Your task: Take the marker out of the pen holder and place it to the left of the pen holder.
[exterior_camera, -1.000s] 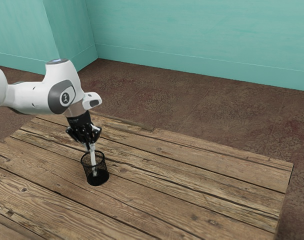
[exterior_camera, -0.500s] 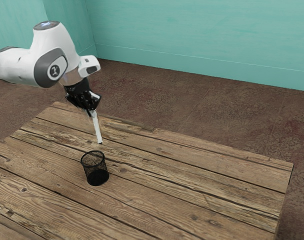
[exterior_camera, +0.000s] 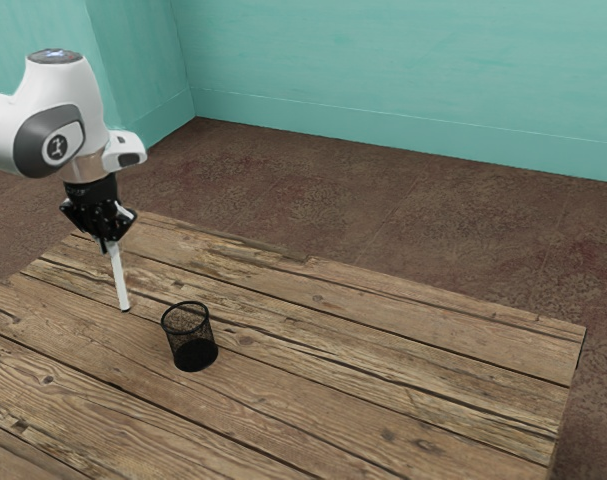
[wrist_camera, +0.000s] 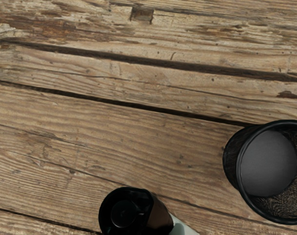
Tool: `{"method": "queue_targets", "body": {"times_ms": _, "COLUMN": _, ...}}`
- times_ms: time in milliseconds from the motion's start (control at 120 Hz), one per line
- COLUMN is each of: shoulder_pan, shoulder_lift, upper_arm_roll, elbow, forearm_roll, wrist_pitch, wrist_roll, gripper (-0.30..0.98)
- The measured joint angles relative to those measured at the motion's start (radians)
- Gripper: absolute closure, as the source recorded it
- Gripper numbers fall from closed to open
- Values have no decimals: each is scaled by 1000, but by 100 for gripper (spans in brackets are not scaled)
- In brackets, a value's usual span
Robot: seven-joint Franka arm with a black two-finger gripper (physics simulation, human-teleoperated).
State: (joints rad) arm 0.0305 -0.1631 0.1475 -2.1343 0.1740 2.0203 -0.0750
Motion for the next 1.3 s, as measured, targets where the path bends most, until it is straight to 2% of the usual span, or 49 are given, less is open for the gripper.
{"method": "queue_targets", "body": {"times_ms": 400, "shoulder_pan": 113, "shoulder_lift": 188, "upper_arm_roll": 2, "elbow": -39, "forearm_roll": 19, "wrist_pitch": -33, "wrist_roll": 58, "gripper": 79}}
{"method": "queue_targets", "body": {"times_ms": 767, "shoulder_pan": 170, "shoulder_lift": 331, "upper_arm_roll": 14, "elbow": -32, "forearm_roll": -28, "wrist_pitch": -43, "wrist_roll": 140, "gripper": 79}}
{"method": "queue_targets", "body": {"times_ms": 800, "shoulder_pan": 172, "shoulder_lift": 334, "upper_arm_roll": 14, "elbow": -32, "forearm_roll": -36, "wrist_pitch": -43, "wrist_roll": 147, "gripper": 76}}
{"method": "queue_targets", "body": {"times_ms": 967, "shoulder_pan": 171, "shoulder_lift": 330, "upper_arm_roll": 14, "elbow": -25, "forearm_roll": -62, "wrist_pitch": -47, "wrist_roll": 182, "gripper": 39}}
{"method": "queue_targets", "body": {"times_ms": 1017, "shoulder_pan": 159, "shoulder_lift": 288, "upper_arm_roll": 13, "elbow": -16, "forearm_roll": -65, "wrist_pitch": -48, "wrist_roll": 191, "gripper": 31}}
{"method": "queue_targets", "body": {"times_ms": 1133, "shoulder_pan": 52, "shoulder_lift": 139, "upper_arm_roll": 10, "elbow": 52, "forearm_roll": -67, "wrist_pitch": -43, "wrist_roll": 209, "gripper": 18}}
{"method": "queue_targets", "body": {"times_ms": 1300, "shoulder_pan": -120, "shoulder_lift": 106, "upper_arm_roll": 1, "elbow": 208, "forearm_roll": -80, "wrist_pitch": -41, "wrist_roll": 228, "gripper": 8}}
